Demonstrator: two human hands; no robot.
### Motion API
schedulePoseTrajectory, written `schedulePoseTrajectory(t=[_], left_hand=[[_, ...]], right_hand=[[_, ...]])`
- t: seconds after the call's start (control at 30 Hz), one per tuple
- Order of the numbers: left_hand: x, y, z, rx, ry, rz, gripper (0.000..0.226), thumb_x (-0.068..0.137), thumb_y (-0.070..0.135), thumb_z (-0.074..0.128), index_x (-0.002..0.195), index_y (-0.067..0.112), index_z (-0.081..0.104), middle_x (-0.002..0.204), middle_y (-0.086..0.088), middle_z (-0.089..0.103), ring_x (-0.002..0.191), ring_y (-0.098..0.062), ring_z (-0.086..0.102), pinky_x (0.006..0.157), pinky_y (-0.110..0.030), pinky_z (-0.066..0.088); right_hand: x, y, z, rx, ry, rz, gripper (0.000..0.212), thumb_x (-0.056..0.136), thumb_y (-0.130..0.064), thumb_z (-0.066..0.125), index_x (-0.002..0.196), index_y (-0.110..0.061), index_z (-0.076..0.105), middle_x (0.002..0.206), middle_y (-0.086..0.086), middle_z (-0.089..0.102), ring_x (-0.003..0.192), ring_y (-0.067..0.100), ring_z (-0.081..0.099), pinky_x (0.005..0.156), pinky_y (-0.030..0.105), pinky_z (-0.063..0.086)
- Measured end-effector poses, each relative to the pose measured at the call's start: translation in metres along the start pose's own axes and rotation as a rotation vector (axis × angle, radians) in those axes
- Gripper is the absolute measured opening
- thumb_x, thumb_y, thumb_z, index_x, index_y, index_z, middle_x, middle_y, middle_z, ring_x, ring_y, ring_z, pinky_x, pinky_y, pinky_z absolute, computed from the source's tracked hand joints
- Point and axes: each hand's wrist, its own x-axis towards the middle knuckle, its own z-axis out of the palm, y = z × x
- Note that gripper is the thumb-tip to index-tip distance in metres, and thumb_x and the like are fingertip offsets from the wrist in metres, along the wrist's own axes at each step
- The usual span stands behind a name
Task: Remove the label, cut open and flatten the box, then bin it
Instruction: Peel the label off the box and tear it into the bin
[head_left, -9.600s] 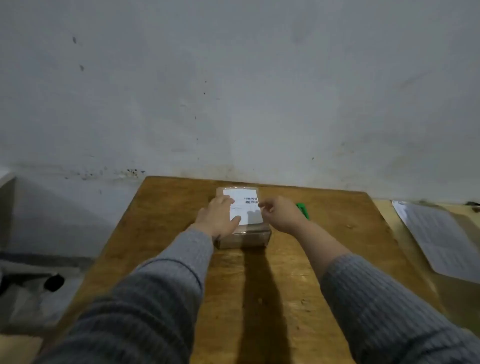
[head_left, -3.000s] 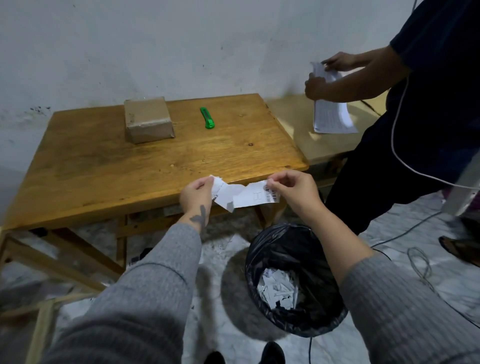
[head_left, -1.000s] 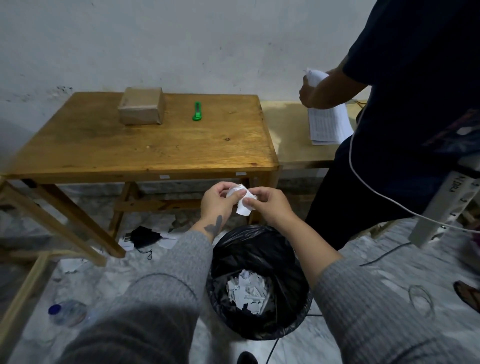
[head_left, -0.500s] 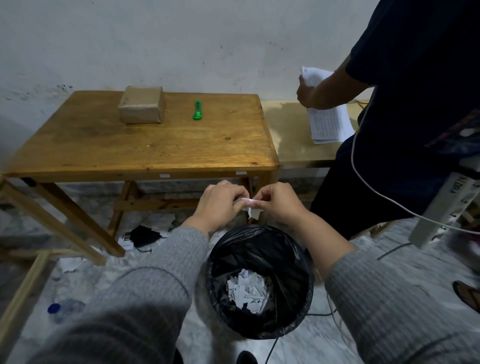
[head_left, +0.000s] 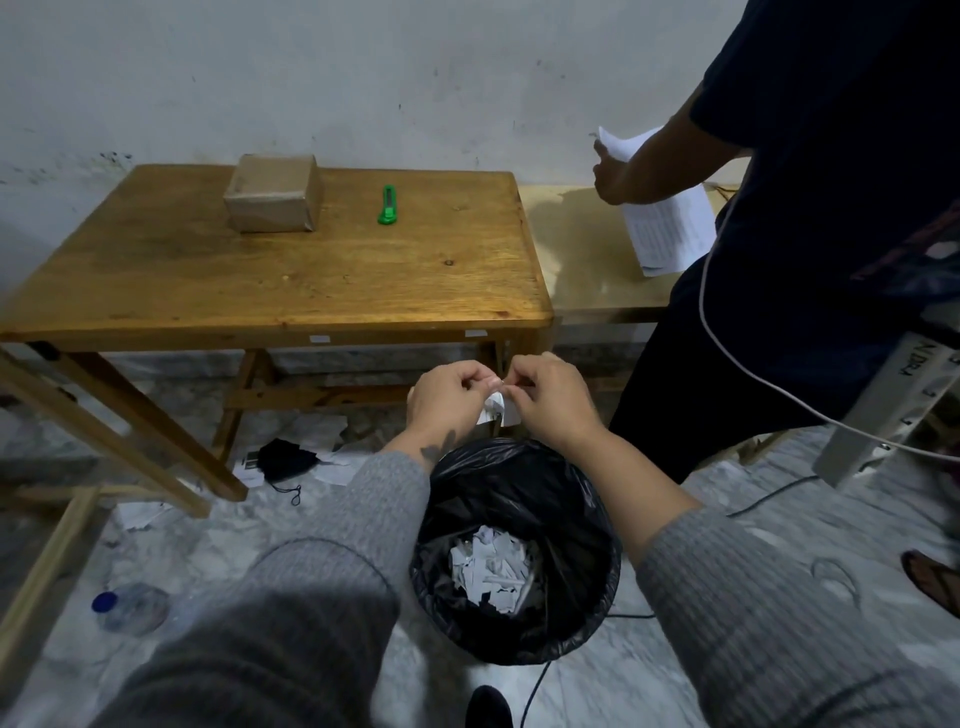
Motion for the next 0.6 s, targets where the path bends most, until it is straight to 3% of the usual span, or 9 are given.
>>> schedulePoseTrajectory(t=[0.13, 0.23, 0.33, 0.4, 0.47, 0.53, 0.6], left_hand=[[0.002, 0.004, 0.012, -0.231, 0.0, -0.161, 0.018, 0.091, 0.03, 0.062, 0.075, 0.03, 0.071, 0.079, 0.008, 0.071, 0.085, -0.018, 0.064, 0.083, -0.038, 0.052], [0.004, 0.009, 0.018, -0.517, 0.024, -0.289, 0.016, 0.094, 0.022, 0.06, 0.083, 0.023, 0.071, 0.091, 0.001, 0.072, 0.093, -0.017, 0.065, 0.079, -0.03, 0.051], [0.006, 0.008, 0.023, -0.603, 0.135, -0.323, 0.013, 0.095, 0.022, 0.059, 0.088, 0.02, 0.07, 0.091, 0.002, 0.07, 0.088, -0.012, 0.064, 0.066, -0.021, 0.046], [0.007, 0.008, 0.028, -0.601, 0.219, -0.345, 0.014, 0.095, 0.023, 0.058, 0.092, 0.018, 0.071, 0.089, 0.002, 0.069, 0.084, -0.01, 0.062, 0.062, -0.018, 0.044], [0.009, 0.005, 0.031, -0.581, 0.309, -0.415, 0.015, 0.095, 0.025, 0.059, 0.092, 0.018, 0.072, 0.088, 0.004, 0.069, 0.082, -0.01, 0.062, 0.063, -0.02, 0.045], [0.012, -0.011, 0.025, -0.568, 0.417, -0.537, 0.016, 0.094, 0.027, 0.059, 0.085, 0.021, 0.071, 0.087, 0.004, 0.069, 0.083, -0.015, 0.062, 0.071, -0.029, 0.05], [0.011, -0.034, 0.02, -0.491, 0.449, -0.535, 0.019, 0.093, 0.028, 0.059, 0.076, 0.026, 0.067, 0.085, 0.008, 0.068, 0.084, -0.016, 0.062, 0.082, -0.036, 0.054]], right_hand=[[-0.003, 0.0, 0.008, 0.031, 0.117, 0.056, 0.018, 0.086, -0.016, 0.062, 0.069, -0.013, 0.057, 0.067, -0.008, 0.056, 0.077, 0.013, 0.046, 0.081, 0.032, 0.033], [-0.003, -0.003, 0.01, 0.196, 0.215, 0.168, 0.026, 0.085, -0.018, 0.063, 0.062, -0.024, 0.054, 0.063, -0.01, 0.057, 0.076, 0.012, 0.05, 0.09, 0.031, 0.033], [-0.001, 0.001, 0.012, 0.377, 0.204, 0.327, 0.028, 0.085, -0.025, 0.065, 0.06, -0.032, 0.055, 0.068, -0.008, 0.063, 0.077, 0.012, 0.058, 0.097, 0.044, 0.042], [-0.001, 0.001, 0.017, 0.457, 0.21, 0.415, 0.023, 0.085, -0.027, 0.066, 0.063, -0.031, 0.061, 0.074, -0.008, 0.068, 0.078, 0.012, 0.061, 0.094, 0.047, 0.046], [-0.003, 0.003, 0.018, 0.532, 0.233, 0.473, 0.017, 0.086, -0.023, 0.065, 0.069, -0.027, 0.065, 0.078, -0.007, 0.069, 0.078, 0.013, 0.063, 0.081, 0.034, 0.051], [-0.006, 0.017, 0.015, 0.551, 0.296, 0.535, 0.015, 0.088, -0.02, 0.062, 0.073, -0.021, 0.064, 0.08, -0.005, 0.066, 0.082, 0.016, 0.061, 0.068, 0.025, 0.048], [-0.007, 0.041, 0.011, 0.485, 0.294, 0.588, 0.019, 0.087, -0.024, 0.062, 0.068, -0.026, 0.062, 0.084, -0.006, 0.065, 0.092, 0.02, 0.061, 0.077, 0.033, 0.049]])
